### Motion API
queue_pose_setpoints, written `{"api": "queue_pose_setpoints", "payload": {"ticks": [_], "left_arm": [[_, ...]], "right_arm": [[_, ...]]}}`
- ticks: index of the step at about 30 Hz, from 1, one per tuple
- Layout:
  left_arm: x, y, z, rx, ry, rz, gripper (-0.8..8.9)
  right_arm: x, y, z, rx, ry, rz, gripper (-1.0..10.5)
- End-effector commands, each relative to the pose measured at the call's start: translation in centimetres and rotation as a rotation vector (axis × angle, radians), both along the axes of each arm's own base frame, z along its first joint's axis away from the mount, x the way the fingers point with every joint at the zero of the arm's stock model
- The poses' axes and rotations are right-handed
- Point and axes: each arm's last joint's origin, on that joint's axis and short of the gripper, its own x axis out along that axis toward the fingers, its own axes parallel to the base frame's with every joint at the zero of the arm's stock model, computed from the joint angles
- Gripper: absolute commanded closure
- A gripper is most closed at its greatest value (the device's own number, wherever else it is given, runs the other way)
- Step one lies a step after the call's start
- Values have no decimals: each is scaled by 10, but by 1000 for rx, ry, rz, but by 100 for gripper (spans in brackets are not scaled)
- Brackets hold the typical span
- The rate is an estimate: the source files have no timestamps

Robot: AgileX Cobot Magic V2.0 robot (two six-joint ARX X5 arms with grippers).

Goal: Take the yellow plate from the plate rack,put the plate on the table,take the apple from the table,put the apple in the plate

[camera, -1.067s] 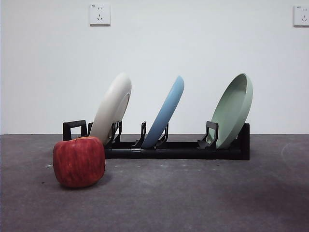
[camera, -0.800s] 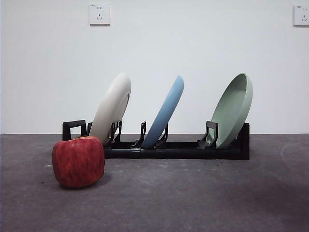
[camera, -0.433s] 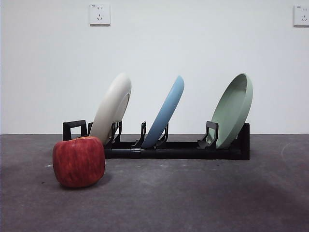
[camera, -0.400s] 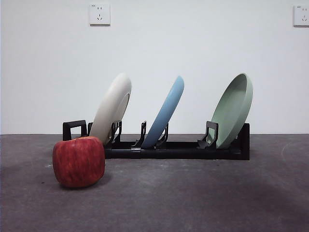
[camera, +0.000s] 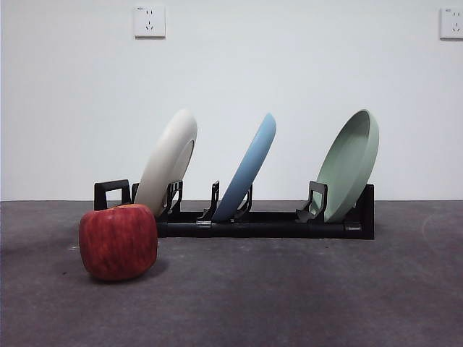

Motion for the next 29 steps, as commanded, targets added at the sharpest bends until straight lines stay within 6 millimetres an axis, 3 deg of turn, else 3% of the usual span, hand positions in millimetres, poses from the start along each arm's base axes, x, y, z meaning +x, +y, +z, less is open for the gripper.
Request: {"api": "queue_pose_setpoints", "payload": {"ticks": [1,3,7,17,24,29], "left_arm": [[19,-4,10,-2,51,-98,813],[34,-7,15,-14,100,-159,801],[66,-14,23,-35,190,-251,599],[147,-57,30,-11,354,-361,561],[191,-94,8,66,455,-388,562],[207,-111,-16,127,499,-385,562]], "right_arm": [[12,3,17,-32,-12,102,938],[20,5,25,-25,-12,154,860],[33,6,35,-21,-1,161,629],[41,6,38,-21,9,161,627],[41,6,37,-17,21,159,628],[40,6,37,-18,30,158,631]]}}
